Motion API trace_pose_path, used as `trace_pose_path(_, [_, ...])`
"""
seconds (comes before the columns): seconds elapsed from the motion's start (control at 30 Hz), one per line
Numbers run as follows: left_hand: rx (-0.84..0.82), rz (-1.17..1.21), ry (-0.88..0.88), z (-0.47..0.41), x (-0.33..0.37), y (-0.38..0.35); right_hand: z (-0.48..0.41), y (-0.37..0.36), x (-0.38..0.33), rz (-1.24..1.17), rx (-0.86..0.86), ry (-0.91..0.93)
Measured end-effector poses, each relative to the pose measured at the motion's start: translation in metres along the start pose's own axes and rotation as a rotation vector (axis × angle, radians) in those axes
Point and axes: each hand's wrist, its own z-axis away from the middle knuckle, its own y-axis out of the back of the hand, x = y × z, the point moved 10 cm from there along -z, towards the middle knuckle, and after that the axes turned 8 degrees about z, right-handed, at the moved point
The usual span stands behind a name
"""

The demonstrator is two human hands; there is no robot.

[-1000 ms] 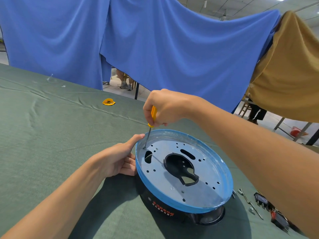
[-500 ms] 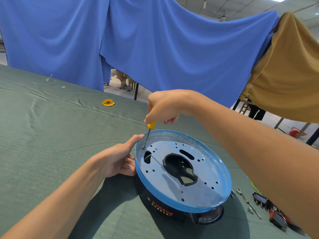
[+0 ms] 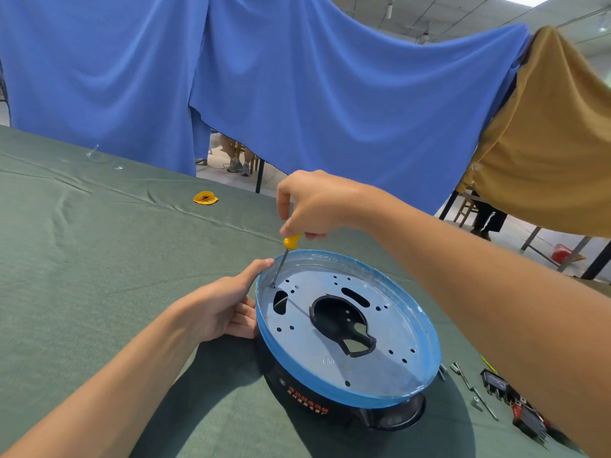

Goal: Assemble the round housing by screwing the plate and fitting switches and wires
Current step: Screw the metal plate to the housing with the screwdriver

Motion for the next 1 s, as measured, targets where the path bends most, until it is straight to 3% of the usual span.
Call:
trace_pose_path(0.17, [0.011, -0.018, 0.001, 0.001, -0.001, 0.001, -0.008, 0.000, 0.000, 0.180, 0.111, -0.021])
trace_pose_path(0.4, [-0.009, -0.004, 0.060, 0.004, -0.004, 0.002, 0.004, -0.011, -0.010, 0.039, -0.141, 0.037])
trace_pose_path(0.7, [-0.164, 0.028, 0.132, 0.027, -0.016, -0.004, 0.010, 0.005, -0.021, 0.026, 0.050, 0.088])
trace_pose_path(0.83, [-0.261, -0.096, 0.151, 0.039, -0.016, -0.014, 0.018, 0.006, -0.022, 0.047, 0.117, 0.093])
trace_pose_path(1.0, [-0.330, -0.136, 0.159, 0.045, -0.021, -0.025, 0.031, 0.005, -0.021, 0.057, 0.046, 0.081])
